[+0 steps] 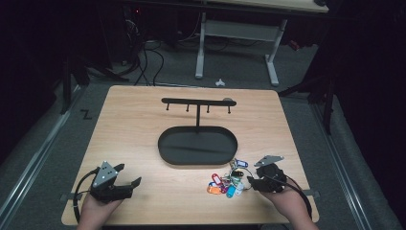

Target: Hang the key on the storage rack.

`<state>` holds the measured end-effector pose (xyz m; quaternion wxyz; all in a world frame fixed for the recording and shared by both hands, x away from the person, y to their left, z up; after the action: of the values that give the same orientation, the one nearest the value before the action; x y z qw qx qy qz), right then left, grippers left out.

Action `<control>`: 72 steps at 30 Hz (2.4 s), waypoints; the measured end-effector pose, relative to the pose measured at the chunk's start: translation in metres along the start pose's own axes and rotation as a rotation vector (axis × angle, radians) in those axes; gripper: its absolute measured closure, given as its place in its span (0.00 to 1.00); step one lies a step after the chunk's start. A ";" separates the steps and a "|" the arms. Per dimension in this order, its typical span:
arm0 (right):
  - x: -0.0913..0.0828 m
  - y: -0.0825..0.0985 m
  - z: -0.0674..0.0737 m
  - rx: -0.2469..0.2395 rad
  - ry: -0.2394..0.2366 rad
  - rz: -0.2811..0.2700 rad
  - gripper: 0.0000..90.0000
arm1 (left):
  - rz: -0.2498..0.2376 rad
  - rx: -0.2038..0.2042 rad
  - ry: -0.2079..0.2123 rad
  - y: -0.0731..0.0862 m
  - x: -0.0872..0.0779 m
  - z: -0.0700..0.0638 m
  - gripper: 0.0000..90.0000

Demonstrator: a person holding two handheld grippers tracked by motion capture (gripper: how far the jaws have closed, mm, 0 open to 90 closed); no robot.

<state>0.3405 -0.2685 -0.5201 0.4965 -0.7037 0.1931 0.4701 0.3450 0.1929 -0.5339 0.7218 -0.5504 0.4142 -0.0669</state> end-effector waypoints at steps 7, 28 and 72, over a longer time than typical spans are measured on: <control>0.010 -0.009 0.003 -0.028 -0.025 0.113 0.57 | 0.000 0.001 0.004 0.000 -0.001 -0.001 0.21; 0.029 -0.041 -0.005 -0.060 -0.033 0.259 0.69 | 0.002 0.003 0.009 0.001 -0.001 0.000 0.23; 0.053 -0.051 -0.018 -0.018 -0.072 0.476 0.78 | 0.004 0.015 0.011 0.001 -0.004 0.000 0.23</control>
<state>0.4123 -0.2517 -0.5376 0.3721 -0.6255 0.3313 0.6004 0.3422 0.1951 -0.5328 0.7238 -0.5437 0.4188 -0.0713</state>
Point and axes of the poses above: each handheld gripper's, and its own axes: x roughly forward along the jaws, y roughly out of its underside, z roughly to its left, the point moved 5 cm from there along x, roughly forward along the jaws, and after that the axes turned 5 degrees about x, right-handed, at the moved point
